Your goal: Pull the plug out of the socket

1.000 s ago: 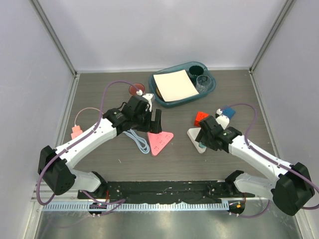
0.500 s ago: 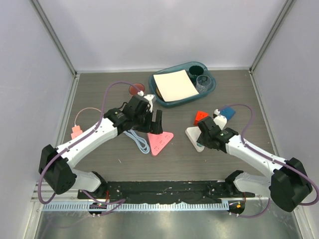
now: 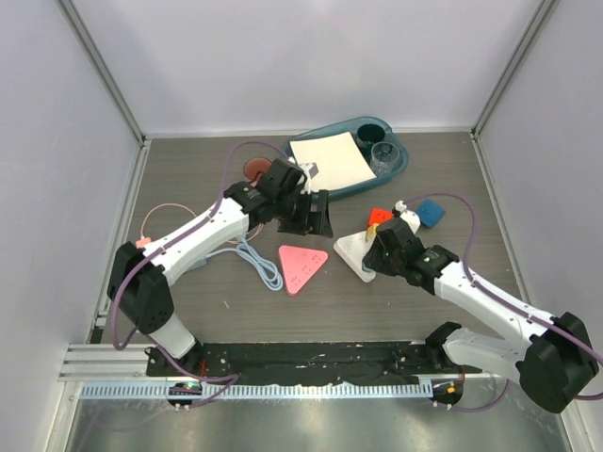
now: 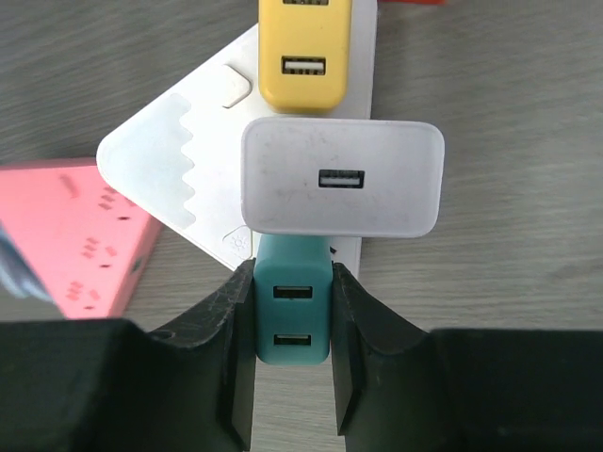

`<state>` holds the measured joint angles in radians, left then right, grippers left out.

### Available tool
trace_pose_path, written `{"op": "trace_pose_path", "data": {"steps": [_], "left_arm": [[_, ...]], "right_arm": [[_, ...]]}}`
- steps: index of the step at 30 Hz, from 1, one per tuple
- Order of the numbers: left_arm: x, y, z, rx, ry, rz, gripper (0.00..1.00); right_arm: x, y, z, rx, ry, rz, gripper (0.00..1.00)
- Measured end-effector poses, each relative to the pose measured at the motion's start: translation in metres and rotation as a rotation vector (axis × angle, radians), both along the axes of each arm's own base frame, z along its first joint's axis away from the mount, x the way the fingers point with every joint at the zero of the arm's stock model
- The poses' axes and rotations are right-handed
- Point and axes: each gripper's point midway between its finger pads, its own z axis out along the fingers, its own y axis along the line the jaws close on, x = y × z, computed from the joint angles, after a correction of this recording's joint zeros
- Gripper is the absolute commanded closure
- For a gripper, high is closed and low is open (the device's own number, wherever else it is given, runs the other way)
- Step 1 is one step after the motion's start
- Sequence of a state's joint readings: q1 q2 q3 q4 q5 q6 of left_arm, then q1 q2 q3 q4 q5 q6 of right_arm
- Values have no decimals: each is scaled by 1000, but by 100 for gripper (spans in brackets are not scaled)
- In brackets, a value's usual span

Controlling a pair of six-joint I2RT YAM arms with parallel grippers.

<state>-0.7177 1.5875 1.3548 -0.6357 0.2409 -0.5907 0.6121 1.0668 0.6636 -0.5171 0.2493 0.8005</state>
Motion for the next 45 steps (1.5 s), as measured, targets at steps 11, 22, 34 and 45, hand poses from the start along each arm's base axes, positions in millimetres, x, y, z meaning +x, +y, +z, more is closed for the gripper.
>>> {"op": "trace_pose_path", "data": {"steps": [11,22,34,45], "left_arm": [[-3,-19,-16,-74,71,-67,19],[-1,-9,-23,-102,141,-40,18],[12,7,-2,-94,33,-2,22],[2,-6,-2,-164,84,-73,37]], "right_arm": [[9,61,46,215,-163,205,99],[3,79,42,229,-213,296,99],[-13,84,43,251,-226,368,99],[-16,86,50,288,-262,388,99]]}}
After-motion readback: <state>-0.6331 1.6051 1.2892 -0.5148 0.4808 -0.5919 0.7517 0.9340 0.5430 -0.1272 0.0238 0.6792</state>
